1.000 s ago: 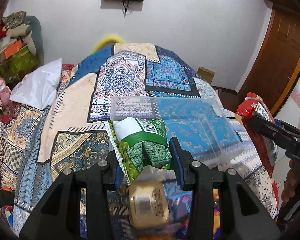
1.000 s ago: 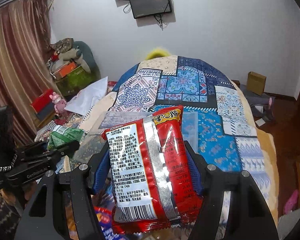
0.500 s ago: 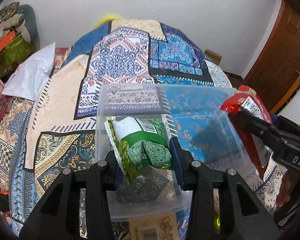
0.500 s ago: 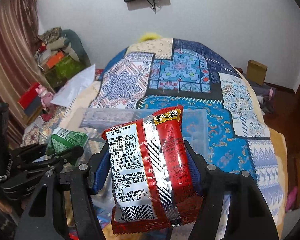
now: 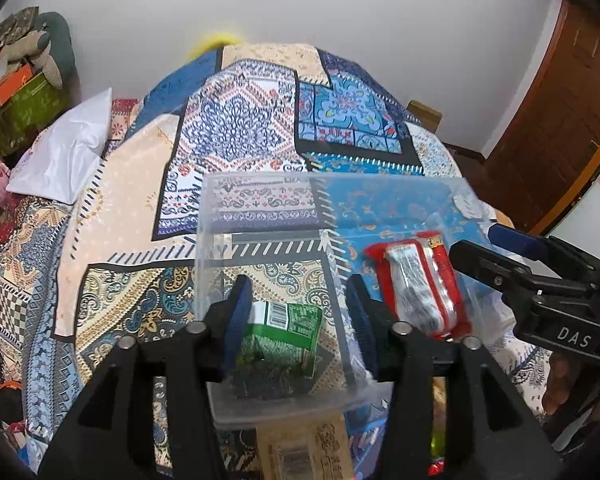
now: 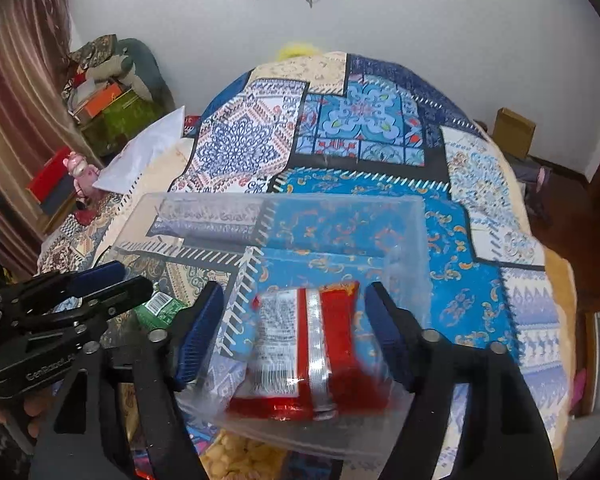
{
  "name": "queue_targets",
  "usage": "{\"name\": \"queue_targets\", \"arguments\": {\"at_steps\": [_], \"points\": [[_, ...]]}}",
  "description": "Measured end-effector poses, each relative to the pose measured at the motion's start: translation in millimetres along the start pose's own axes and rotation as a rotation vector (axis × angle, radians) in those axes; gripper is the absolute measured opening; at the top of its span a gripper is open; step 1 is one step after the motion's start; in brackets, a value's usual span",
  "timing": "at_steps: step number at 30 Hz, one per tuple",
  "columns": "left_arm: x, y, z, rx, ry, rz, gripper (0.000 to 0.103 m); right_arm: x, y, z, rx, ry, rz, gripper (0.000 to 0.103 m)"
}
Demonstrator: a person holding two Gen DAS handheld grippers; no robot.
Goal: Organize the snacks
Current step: 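Carry both packs to the clear box and release them inside, then grasp the orange cookie bag with the left gripper while the right grasps the green-sealed cookie bag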
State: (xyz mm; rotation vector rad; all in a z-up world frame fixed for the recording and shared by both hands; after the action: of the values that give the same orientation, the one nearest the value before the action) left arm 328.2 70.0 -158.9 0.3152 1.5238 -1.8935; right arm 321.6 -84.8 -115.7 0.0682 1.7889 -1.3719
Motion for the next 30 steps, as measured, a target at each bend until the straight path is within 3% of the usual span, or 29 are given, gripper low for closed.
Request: {"name": "queue_targets", "arguments": {"at_steps": [6, 14, 22, 30], "points": [[1.9, -42.4, 9.2, 0.007, 0.027, 0.06, 0.052, -4.8, -27.6, -4.4, -0.001, -0.006, 0.037, 0.074], [29.6, -108.7, 17.3, 0.025, 0.048, 0.133, 0.069, 6.5, -89.7, -19.6, 0.008, -0.042, 0.115, 0.074], [86.9, -148.3, 19.7, 0.024, 0.07, 0.136, 0.076, 55.6, -137.0, -25.6, -0.001, -0.029, 0.142, 0.077], [149.7, -158.3, 27.5, 0.001, 0.13, 0.113, 0.08, 120.2, -142.7, -30.4, 0.009, -0.02, 0.084, 0.077]]}}
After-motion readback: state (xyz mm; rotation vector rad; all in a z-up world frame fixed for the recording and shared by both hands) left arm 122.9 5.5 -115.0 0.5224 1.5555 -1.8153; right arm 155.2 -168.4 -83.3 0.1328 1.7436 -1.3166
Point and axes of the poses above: each gripper's, at about its wrist camera, not at the fingertips, and y roughly the way its jaws point, z to its right, x to its underside, the point moved 4 cm from there along y, roughly the way its jaws point, and after that the axes turned 11 degrees about -y, right-handed, at the moved point
